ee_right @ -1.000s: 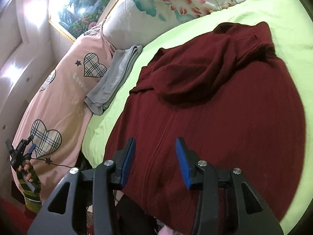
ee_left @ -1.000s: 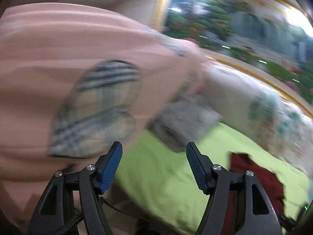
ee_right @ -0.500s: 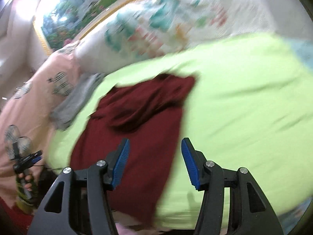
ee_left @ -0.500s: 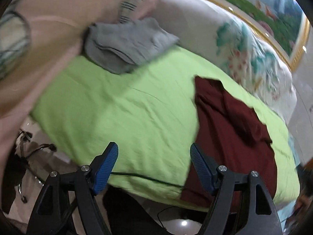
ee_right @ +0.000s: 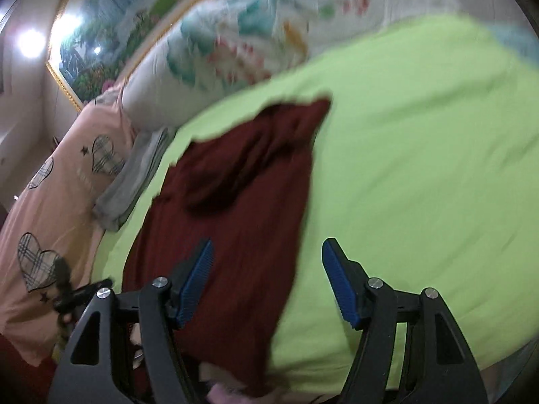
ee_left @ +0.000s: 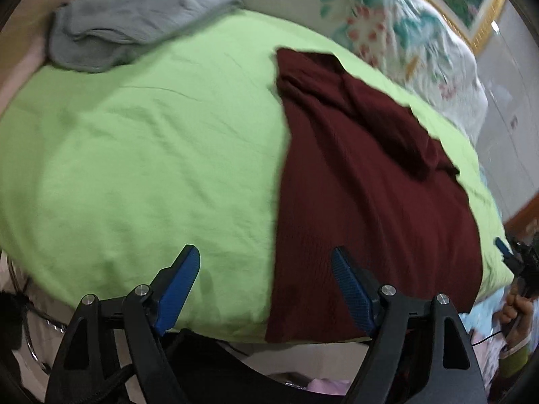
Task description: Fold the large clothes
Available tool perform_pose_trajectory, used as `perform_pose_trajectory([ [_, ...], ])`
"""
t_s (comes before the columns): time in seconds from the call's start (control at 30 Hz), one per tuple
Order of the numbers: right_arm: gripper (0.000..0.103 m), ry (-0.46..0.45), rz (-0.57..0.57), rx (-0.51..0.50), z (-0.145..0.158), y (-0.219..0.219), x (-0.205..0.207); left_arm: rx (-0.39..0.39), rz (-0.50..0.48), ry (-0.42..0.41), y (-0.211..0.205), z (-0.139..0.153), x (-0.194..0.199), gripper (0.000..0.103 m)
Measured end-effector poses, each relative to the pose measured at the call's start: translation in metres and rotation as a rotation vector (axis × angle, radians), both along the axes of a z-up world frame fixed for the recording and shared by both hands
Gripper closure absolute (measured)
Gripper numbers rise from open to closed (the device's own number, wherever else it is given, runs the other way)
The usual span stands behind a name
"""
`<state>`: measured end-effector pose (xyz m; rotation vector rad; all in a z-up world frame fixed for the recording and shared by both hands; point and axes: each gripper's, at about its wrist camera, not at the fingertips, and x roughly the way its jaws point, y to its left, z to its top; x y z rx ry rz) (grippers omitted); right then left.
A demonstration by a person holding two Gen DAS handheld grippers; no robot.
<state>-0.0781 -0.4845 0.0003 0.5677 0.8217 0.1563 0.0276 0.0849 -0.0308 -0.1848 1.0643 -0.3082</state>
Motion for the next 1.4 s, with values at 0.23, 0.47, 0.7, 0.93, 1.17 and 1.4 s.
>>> perform_pose_trajectory([
  [0.23, 0.036, 0.060, 0.034, 0.143, -0.036, 0.020, -0.001, 0.017, -0.202, -0.004, -0.050, -0.019, 0.025, 0.052],
  [0.47, 0.080, 0.093, 0.141, 0.192, -0.041, 0.039, -0.007, 0.005, -0.254, -0.024, -0.054, -0.013, 0.019, 0.091],
  [0.7, 0.080, 0.108, 0.169, 0.255, -0.060, 0.057, -0.017, -0.066, -0.246, 0.027, -0.041, -0.021, 0.024, 0.088],
  [0.93, 0.099, 0.028, 0.118, 0.246, -0.044, 0.046, -0.028, -0.111, -0.185, -0.093, -0.033, 0.002, 0.009, 0.097],
  [1.17, 0.099, 0.033, 0.108, 0.254, -0.046, 0.045, -0.031, -0.194, -0.103, -0.101, -0.013, 0.009, 0.001, 0.097],
  [1.4, 0.099, -0.037, 0.119, 0.298, -0.021, 0.038, -0.012, -0.268, -0.116, -0.132, -0.015, 0.038, 0.016, 0.097],
])
